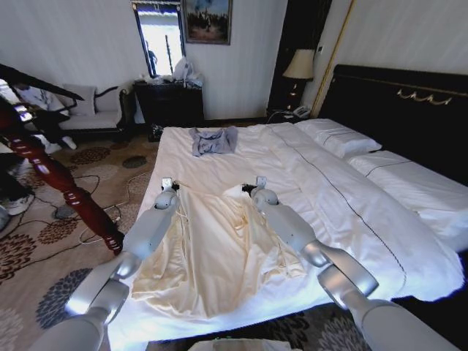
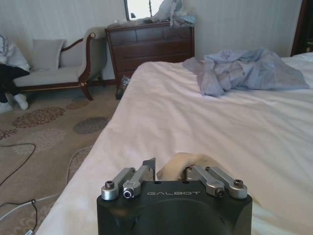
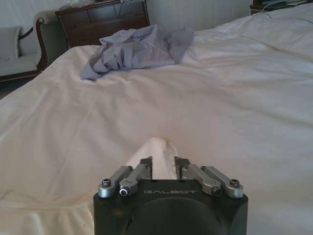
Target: Pick up the clothes from the bed and hang them on the clothes hanger.
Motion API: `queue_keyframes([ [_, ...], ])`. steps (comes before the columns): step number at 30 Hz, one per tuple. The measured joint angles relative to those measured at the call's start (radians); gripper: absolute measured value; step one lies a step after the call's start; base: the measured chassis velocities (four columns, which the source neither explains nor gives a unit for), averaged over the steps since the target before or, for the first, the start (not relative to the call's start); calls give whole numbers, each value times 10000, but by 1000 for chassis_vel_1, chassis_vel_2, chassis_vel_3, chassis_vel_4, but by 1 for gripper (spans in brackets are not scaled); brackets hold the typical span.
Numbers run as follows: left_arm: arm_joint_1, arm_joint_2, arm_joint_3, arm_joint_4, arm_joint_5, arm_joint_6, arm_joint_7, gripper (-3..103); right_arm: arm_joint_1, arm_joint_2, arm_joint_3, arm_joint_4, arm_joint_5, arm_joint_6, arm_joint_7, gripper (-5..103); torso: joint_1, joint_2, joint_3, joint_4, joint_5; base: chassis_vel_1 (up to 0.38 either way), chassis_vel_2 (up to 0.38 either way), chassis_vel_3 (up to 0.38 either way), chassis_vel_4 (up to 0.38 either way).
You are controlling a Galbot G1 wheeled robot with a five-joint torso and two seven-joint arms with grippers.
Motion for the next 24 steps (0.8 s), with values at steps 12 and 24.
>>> queue_keyframes([
  [12, 980, 1333, 178, -2372, -820, 821, -78, 75, -1087, -1626, 60, 2376, 741, -392, 669, 68, 0, 0, 0, 1, 3, 0, 0, 0, 0],
  [24, 2755, 2507, -427, -4691, -1446, -2249, 835, 100, -2912, -3694, 1404, 5017, 462, 750, 498, 100, -1, 1, 1, 2, 0, 0, 0, 0, 0],
])
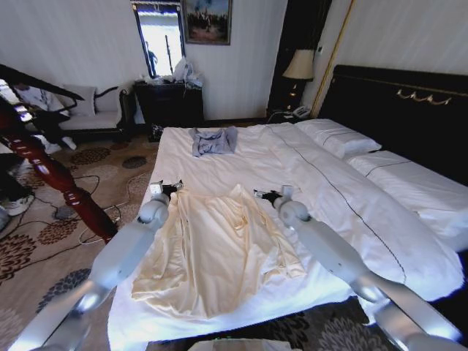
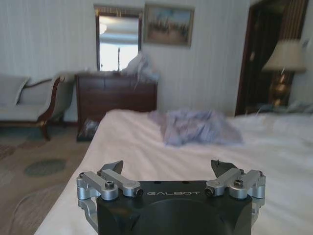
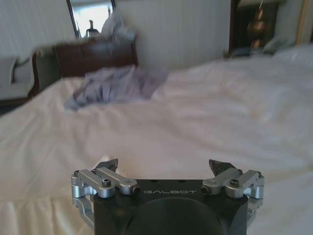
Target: Pick up the clothes from the bed and hang them on the clothes hanger.
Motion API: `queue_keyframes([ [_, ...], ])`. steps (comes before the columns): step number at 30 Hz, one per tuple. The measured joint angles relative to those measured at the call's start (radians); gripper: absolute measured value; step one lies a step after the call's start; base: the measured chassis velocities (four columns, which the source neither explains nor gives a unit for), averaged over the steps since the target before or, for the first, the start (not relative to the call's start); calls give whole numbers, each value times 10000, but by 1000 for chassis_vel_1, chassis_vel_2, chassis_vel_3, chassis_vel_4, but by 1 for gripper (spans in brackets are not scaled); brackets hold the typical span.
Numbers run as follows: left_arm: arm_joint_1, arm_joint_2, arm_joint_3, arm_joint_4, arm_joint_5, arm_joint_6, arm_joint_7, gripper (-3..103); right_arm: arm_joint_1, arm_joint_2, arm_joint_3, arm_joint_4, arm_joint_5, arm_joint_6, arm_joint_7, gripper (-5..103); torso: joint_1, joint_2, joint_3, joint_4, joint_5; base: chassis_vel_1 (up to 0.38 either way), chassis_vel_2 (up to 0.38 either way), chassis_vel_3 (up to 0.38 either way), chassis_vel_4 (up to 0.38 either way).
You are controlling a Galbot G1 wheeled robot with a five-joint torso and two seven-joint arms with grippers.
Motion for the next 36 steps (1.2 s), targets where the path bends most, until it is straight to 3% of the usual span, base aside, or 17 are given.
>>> queue_keyframes([
  [4, 1025, 563, -380, -1068, -16, -427, 100, 100, -1214, -714, 1132, 1342, -271, 246, -203, 100, 1, 0, 0, 7, -5, 0, 0, 0, 0],
  [7, 2440, 1058, -1146, -2396, 220, -499, 107, 100, -3055, -1325, 2691, 2765, -499, 250, -314, 100, -2, 1, -1, -5, 3, 0, 0, 0, 0],
  [10, 3468, 1259, -1851, -3256, 414, -508, 108, 100, -3936, -1481, 3577, 3493, -515, 232, -314, 100, -3, 2, -3, -3, -1, 0, 0, 0, 0],
  [13, 5402, 1460, -3348, -4501, 1038, -584, 228, 100, -5541, -1566, 5182, 4660, -762, 162, -373, 100, -2, 2, -3, 3, 3, 0, 0, 0, 0],
  [19, 7448, 1207, -4584, -5385, 1814, -799, 425, 101, -7364, -1561, 6640, 5744, -1796, 270, -732, 100, -2, 2, -2, 4, 1, 0, 0, 0, 0],
  [22, 8395, 716, -5234, -6072, 2024, -895, 493, 99, -8728, -1321, 7895, 6531, -3191, 697, -1193, 100, -1, 2, -1, 3, 0, 0, 0, 0, 0],
  [26, 9160, 312, -5701, -7025, 2163, -974, 533, 98, -10236, -837, 9075, 7239, -4174, 1176, -1590, 100, 1, 2, -1, -1, 1, 0, 0, 0, 0],
  [30, 9964, -89, -6011, -7619, 2751, -1318, 733, 98, -11590, -96, 9576, 7639, -4793, 1509, -1931, 100, 0, 2, -2, -2, 3, 0, 0, 0, 0],
  [36, 10768, -597, -6159, -7990, 3209, -1626, 904, 98, -12243, 498, 9827, 7823, -5032, 1821, -2121, 100, 1, 0, 0, 3, 0, 0, 0, 0, 0],
])
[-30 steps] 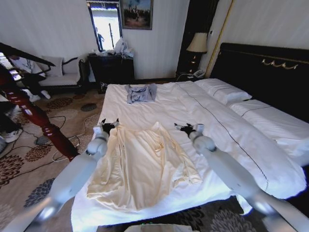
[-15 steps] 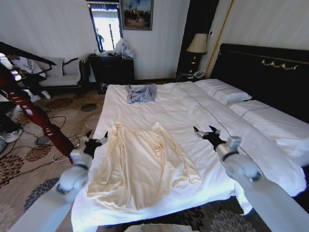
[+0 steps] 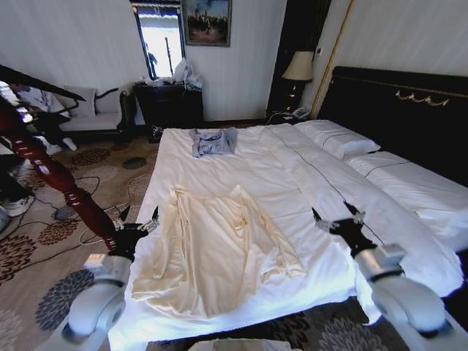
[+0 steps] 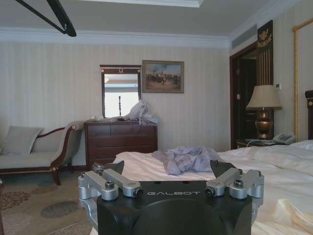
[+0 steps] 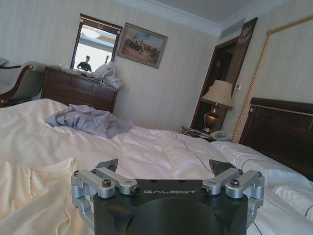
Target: Pick up the clothes from the bed and hang them on the clothes hanger.
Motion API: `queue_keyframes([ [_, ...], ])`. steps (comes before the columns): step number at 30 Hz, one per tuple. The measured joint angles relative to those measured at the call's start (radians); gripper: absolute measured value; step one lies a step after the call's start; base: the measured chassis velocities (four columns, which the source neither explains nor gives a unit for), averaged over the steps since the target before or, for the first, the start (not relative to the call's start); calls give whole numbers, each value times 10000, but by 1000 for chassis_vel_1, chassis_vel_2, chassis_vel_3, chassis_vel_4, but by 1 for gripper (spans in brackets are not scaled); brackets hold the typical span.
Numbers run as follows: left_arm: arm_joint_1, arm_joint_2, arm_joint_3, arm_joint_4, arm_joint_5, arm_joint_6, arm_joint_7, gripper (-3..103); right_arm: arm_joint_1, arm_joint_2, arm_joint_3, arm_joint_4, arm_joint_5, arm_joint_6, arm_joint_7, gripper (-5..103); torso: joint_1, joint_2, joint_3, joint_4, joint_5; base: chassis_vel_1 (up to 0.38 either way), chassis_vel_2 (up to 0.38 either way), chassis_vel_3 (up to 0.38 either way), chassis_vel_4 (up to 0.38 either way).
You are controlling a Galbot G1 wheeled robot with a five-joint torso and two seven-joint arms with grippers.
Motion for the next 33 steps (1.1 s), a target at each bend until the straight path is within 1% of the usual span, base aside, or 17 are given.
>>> queue_keyframes([
  [3, 591, -334, -55, -97, 666, -367, 210, 98, -207, 447, -33, 219, -239, 132, -124, 100, 0, 0, 0, -1, 2, 0, 0, 0, 0],
  [5, 658, -414, -65, -90, 787, -430, 231, 98, -227, 534, -75, 234, -335, 168, -149, 100, 0, -1, 0, 0, 1, 0, 0, 0, 0],
  [6, 836, -633, -84, -70, 987, -517, 247, 99, -242, 746, -198, 249, -559, 243, -205, 100, 1, 0, 0, -2, -1, 0, 0, 0, 0],
  [8, 1111, -851, -79, -151, 1114, -575, 265, 97, -171, 941, -365, 238, -680, 277, -226, 100, 0, 0, 0, -1, 0, 0, 0, 0, 0],
  [11, 1326, -940, -71, -279, 1267, -617, 273, 97, -101, 1029, -418, 252, -692, 279, -233, 100, 1, -1, 1, 1, 1, 0, 0, 0, 0],
  [15, 1601, -964, -226, -573, 1376, -626, 224, 97, -73, 1051, -420, 236, -709, 282, -234, 100, 1, -1, 0, -3, 0, 0, 0, 0, 0],
  [18, 1952, -970, -610, -905, 1792, -559, 85, 97, -56, 1162, -498, 127, -858, 331, -232, 100, 1, 0, 0, -3, -1, 0, 0, 0, 0],
  [19, 2096, -974, -736, -1087, 1967, -462, 3, 94, -36, 1223, -543, 92, -916, 347, -228, 100, 1, -1, 1, -3, -1, 0, 0, 0, 0],
  [20, 2096, -974, -736, -1087, 1967, -462, 3, 94, -36, 1223, -543, 92, -916, 347, -228, 100, 1, -1, 1, -3, -1, 0, 0, 0, 0],
  [21, 2290, -966, -877, -1360, 2128, -291, -81, 97, -4, 1297, -596, 50, -981, 364, -219, 100, 1, -1, 1, -2, 0, 0, 0, 0, 0],
  [23, 2650, -898, -1162, -1755, 2270, 215, -271, 97, 47, 1391, -680, -7, -1028, 371, -204, 100, 1, -1, 0, -2, 5, 0, 0, 0, 0],
  [24, 2650, -898, -1162, -1755, 2270, 215, -271, 97, 47, 1391, -680, -7, -1028, 371, -204, 100, 1, -1, 0, -2, 5, 0, 0, 0, 0],
  [25, 2855, -829, -1377, -1812, 2215, 672, -439, 98, 75, 1428, -721, -47, -1058, 377, -197, 100, 0, -1, 0, -2, 0, 0, 0, 0, 0],
  [28, 3070, -681, -2100, -1839, 1627, 1532, -866, 98, 140, 1518, -762, -118, -1072, 395, -177, 100, 1, -1, 1, 0, -1, 0, 0, 0, 0],
  [29, 3070, -681, -2100, -1839, 1627, 1532, -866, 98, 140, 1518, -762, -118, -1072, 395, -177, 100, 1, -1, 1, 0, -1, 0, 0, 0, 0],
  [31, 2939, -589, -2782, -1839, 1501, 1779, -1137, 98, 174, 1600, -794, -147, -1072, 397, -164, 100, 1, -1, 1, -2, -3, 0, 0, 0, 0],
  [33, 2795, -523, -3241, -1840, 1462, 1808, -1206, 98, 192, 1701, -847, -161, -1076, 400, -158, 100, 1, -1, 2, -2, 0, 0, 0, 0, 0],
])
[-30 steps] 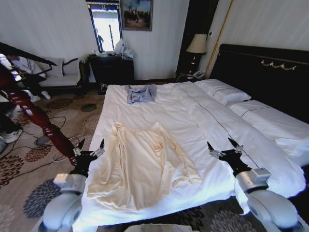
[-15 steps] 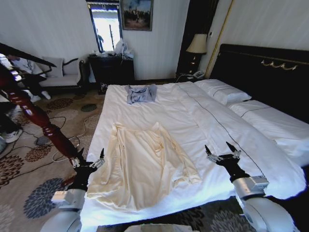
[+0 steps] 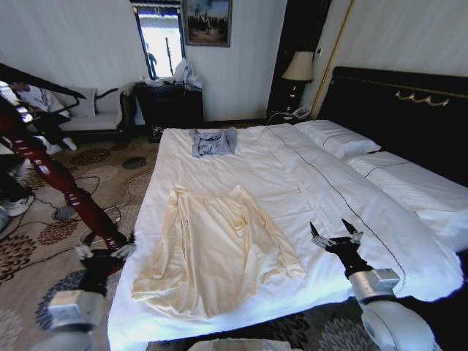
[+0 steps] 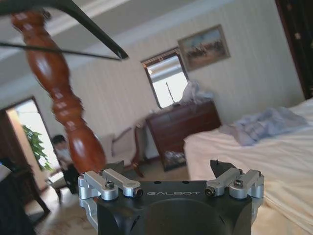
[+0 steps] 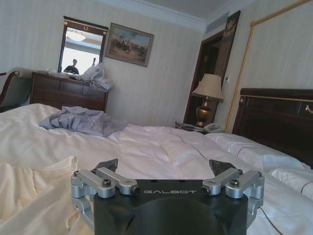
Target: Pick up the clothes from the bed and hang them on the clothes hanger.
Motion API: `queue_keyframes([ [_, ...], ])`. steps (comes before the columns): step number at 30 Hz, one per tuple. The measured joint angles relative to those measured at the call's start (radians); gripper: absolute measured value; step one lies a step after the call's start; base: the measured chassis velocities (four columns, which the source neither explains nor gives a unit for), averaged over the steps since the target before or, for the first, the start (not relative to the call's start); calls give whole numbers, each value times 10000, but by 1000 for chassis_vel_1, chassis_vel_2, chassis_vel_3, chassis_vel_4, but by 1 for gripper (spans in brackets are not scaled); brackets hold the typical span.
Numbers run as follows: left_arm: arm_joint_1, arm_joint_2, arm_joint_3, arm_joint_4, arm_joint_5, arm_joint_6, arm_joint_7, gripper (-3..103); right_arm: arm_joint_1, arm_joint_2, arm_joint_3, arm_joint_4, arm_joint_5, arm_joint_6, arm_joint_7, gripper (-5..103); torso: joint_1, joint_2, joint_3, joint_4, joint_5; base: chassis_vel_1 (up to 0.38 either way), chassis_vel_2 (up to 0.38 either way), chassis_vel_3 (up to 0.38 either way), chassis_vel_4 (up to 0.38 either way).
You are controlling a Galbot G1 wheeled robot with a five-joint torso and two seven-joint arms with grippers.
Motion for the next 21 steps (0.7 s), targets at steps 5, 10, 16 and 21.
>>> queue_keyframes([
  [5, -324, 220, -116, 17, -719, 26, -3, 98, 35, 138, -161, -29, -134, 1, 12, 100, 0, 0, 0, -1, -2, 0, 0, 0, 0],
  [10, -692, 578, -462, 35, -1626, -167, 323, 98, 9, 163, -140, -48, -146, 1, 18, 100, 1, 0, 0, 2, -1, 0, 0, 0, 0],
  [16, -1630, 1434, -639, 42, -2539, -384, 327, 98, 29, 296, -179, -68, -156, 1, 27, 100, 0, 0, 0, 0, -2, 0, 0, 0, 0],
  [21, -2403, 2436, -211, 48, -2297, -449, 216, 97, 44, 487, -331, -124, -198, -19, 31, 100, 1, -1, 0, 1, -2, 0, 0, 0, 0],
])
